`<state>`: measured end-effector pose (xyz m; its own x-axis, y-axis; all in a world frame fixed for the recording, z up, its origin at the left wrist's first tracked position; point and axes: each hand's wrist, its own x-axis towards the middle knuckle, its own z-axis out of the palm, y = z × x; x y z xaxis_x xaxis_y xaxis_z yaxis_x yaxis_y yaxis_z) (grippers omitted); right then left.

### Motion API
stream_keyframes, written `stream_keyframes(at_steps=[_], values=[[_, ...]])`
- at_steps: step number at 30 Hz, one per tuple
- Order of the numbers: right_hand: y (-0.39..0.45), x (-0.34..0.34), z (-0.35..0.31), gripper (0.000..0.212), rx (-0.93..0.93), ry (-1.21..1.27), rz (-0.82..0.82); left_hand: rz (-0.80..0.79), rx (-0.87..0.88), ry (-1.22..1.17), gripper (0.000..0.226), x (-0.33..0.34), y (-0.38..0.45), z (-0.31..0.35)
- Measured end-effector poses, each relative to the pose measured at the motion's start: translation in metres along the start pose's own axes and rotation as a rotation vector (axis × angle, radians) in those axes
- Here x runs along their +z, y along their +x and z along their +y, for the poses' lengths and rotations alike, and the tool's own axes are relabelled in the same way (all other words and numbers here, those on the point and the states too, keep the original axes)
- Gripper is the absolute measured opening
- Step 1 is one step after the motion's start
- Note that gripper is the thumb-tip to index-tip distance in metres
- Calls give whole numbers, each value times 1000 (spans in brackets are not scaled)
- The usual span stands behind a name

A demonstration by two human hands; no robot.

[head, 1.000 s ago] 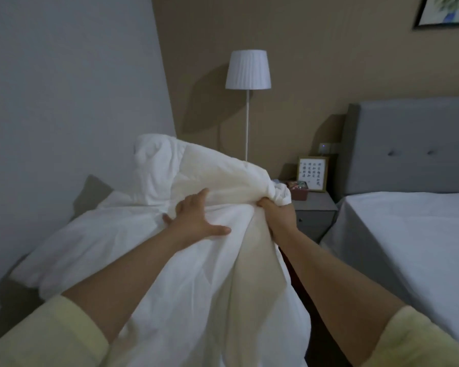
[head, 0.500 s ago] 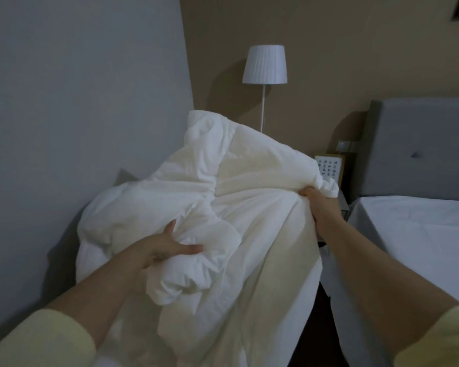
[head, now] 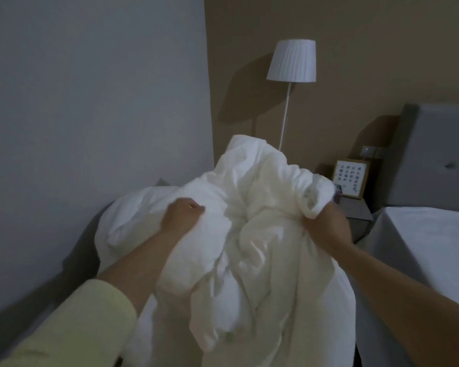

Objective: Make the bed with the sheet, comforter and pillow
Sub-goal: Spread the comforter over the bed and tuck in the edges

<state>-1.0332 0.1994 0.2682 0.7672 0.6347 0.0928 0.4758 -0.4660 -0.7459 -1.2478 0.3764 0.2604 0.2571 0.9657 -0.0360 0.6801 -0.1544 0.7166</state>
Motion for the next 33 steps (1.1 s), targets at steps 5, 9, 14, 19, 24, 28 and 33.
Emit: stream_keyframes(at_steps=[5,9,14,19,24,28,33], values=[[13,88,-71,55,-232,-386,-143,272,-297,100,67,-75,79,-73],[16,136,-90,65,-262,-562,-258,35,-631,-306,139,-78,125,-135],[28,170,-91,64,-199,-561,-312,-16,-662,-133,82,-56,144,-133],[29,168,-88,56,-130,-395,-306,41,-323,-211,35,-38,119,-59],[21,134,-82,47,-39,-246,-169,-59,-37,-270,30,1,81,15],[18,91,-70,41,-5,-143,-26,-93,155,-304,31,18,44,80],[10,0,-45,28,43,-1,196,-195,348,-421,27,35,-28,178]])
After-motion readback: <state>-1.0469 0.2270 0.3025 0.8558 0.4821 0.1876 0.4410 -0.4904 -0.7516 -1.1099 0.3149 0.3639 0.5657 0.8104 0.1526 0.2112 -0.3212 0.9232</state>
